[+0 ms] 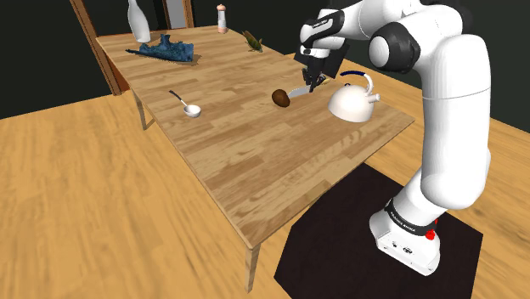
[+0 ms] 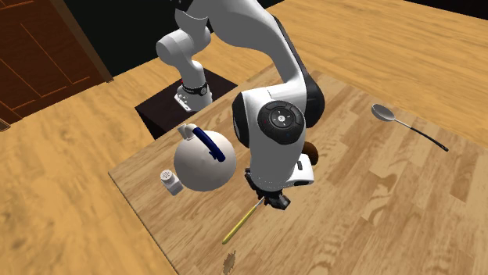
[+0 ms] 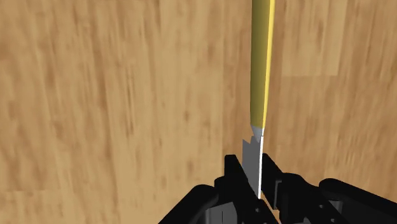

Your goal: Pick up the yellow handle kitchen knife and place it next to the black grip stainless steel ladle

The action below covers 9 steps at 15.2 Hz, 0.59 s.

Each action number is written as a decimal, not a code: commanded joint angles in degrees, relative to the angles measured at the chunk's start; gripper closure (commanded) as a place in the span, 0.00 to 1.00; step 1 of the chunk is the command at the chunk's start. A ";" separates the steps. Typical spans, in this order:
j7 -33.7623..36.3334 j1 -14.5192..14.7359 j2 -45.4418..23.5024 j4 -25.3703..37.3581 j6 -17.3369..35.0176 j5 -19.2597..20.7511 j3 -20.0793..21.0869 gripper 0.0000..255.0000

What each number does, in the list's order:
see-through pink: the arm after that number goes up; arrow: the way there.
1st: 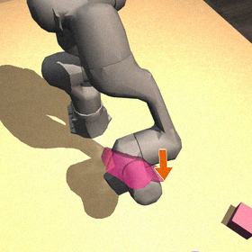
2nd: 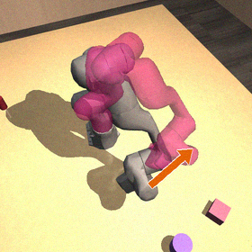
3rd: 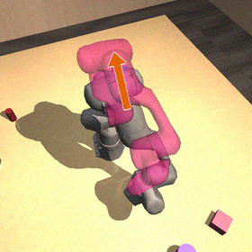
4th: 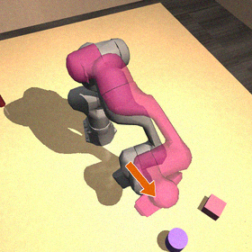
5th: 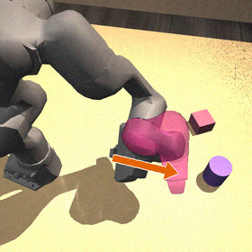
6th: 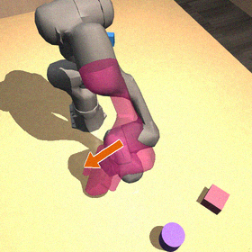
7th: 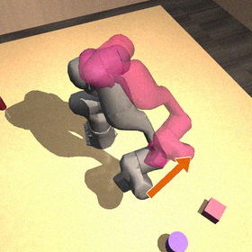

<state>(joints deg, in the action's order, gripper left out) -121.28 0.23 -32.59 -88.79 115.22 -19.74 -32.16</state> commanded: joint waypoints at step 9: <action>0.26 0.08 0.59 0.68 -1.18 0.38 -0.24 1.00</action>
<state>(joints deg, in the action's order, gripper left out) -121.10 0.22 -32.36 -88.16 114.40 -19.54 -32.27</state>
